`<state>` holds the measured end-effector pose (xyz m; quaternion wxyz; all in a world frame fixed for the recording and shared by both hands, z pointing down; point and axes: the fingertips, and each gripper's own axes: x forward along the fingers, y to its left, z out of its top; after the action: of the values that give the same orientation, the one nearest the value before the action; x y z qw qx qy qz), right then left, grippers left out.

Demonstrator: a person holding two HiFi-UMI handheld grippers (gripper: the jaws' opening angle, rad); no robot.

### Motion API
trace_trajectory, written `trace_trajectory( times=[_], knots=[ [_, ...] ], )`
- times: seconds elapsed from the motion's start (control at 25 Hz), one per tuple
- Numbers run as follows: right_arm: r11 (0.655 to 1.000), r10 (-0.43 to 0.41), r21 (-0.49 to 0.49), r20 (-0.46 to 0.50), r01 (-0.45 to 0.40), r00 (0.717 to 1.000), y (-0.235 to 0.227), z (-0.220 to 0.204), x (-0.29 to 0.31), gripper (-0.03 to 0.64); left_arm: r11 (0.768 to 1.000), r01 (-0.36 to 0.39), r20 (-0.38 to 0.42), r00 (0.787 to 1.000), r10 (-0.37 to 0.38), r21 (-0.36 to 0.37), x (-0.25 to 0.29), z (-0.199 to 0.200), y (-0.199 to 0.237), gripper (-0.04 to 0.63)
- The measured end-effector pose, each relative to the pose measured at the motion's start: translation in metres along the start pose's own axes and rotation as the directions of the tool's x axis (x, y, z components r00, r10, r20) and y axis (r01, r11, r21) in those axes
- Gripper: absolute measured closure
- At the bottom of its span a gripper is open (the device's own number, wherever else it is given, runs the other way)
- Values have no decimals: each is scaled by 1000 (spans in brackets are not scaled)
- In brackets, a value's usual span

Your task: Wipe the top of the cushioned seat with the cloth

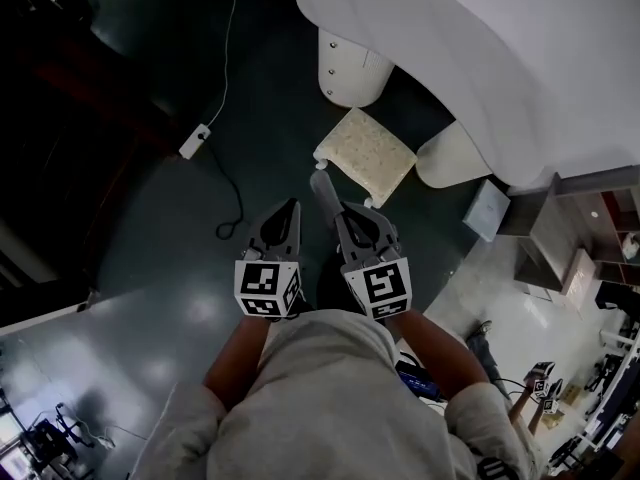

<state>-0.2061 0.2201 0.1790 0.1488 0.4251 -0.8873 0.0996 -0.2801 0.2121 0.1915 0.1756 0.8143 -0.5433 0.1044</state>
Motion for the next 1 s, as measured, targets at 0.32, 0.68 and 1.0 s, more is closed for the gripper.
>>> trace_trajectory(
  times=[0.32, 0.68, 1.0],
  knots=[
    [997, 17, 70, -11, -16, 1000, -74, -9, 19, 603, 1000, -3, -79, 997, 4, 3, 73, 1, -28, 581],
    [993, 22, 118, -42, -17, 999, -107, -26, 42, 603, 1000, 9, -136, 991, -5, 25, 119, 3, -30, 581],
    [989, 6, 144, -116, 11, 993, -124, -47, 102, 603, 1000, 26, -194, 981, -25, 5, 171, -9, 17, 581]
  ],
)
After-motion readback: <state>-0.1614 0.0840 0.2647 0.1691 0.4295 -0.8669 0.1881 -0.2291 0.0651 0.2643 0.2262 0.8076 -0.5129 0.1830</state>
